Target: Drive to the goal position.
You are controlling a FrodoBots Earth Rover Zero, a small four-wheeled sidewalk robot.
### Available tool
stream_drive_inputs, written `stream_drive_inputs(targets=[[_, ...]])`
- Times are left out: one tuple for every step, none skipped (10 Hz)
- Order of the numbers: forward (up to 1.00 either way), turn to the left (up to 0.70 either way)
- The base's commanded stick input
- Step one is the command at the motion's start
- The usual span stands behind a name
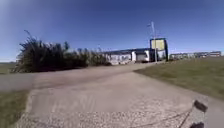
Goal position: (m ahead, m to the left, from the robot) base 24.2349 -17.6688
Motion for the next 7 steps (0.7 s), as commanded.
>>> stream_drive_inputs(targets=[[1.00, 0.00], [1.00, 0.00], [1.00, 0.00], [1.00, 0.00], [1.00, 0.00], [1.00, 0.00], [1.00, 0.00]])
